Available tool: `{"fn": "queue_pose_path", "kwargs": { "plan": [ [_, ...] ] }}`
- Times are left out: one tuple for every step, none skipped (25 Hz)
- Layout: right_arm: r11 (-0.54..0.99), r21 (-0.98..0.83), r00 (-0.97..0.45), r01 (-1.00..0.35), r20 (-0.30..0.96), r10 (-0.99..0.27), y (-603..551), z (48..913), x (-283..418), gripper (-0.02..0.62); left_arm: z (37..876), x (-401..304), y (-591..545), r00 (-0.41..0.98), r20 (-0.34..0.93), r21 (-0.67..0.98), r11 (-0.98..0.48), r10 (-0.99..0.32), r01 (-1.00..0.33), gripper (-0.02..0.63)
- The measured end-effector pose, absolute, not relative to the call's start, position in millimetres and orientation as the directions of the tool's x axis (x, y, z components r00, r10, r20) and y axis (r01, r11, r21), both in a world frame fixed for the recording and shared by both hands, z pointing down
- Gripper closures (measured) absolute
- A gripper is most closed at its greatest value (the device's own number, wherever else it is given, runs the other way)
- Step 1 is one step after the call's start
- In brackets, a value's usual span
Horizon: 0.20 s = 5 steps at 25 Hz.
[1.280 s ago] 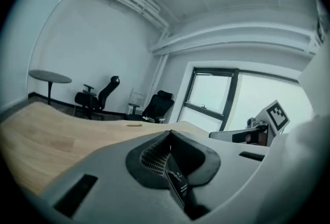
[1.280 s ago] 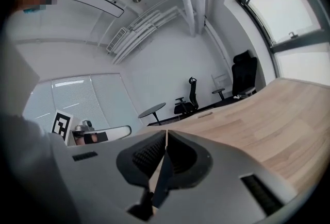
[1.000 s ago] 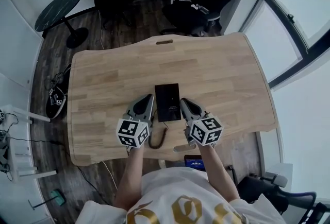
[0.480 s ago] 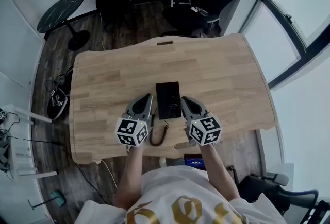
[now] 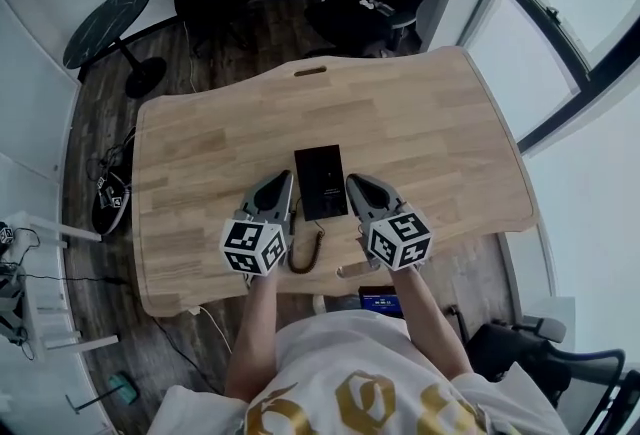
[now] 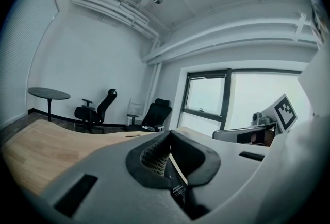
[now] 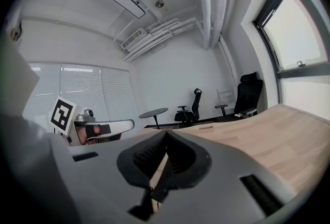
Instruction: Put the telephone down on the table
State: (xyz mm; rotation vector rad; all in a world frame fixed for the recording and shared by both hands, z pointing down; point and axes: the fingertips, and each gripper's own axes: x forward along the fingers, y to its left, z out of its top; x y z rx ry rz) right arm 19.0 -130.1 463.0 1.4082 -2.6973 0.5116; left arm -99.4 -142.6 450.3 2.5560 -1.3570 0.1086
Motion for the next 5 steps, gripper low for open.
{"fn": "queue_pose_path", "kwargs": {
  "plan": [
    [0.532, -0.265, -0.586, -0.804, 0.199, -0.786, -129.9, 462.7, 19.1, 0.583, 450.2, -98.7, -142.2, 0.565, 0.179, 0.180, -0.538, -0.806, -0.824, 0.597],
    [0.535, -0.265, -0.588, -0.802, 0.198, -0.784, -129.5, 462.5, 19.4, 0.583, 450.0, -97.9, -141.6, 0.565, 0.179, 0.179, -0.538, -0.806, -0.824, 0.597],
    [0.536, -0.266, -0.590, -0.801, 0.198, -0.783, -128.9, 462.4, 20.1, 0.584, 449.5, -96.7, -141.0, 0.565, 0.179, 0.178, -0.538, -0.805, -0.824, 0.597],
    [0.537, -0.266, -0.591, -0.801, 0.198, -0.782, -128.2, 462.1, 21.2, 0.584, 448.8, -95.1, -140.4, 0.566, 0.178, 0.178, -0.540, -0.805, -0.823, 0.597],
    [0.537, -0.266, -0.591, -0.800, 0.198, -0.782, -127.4, 461.8, 22.6, 0.583, 448.1, -93.3, -139.8, 0.568, 0.178, 0.177, -0.541, -0.804, -0.822, 0.597]
  ]
}}
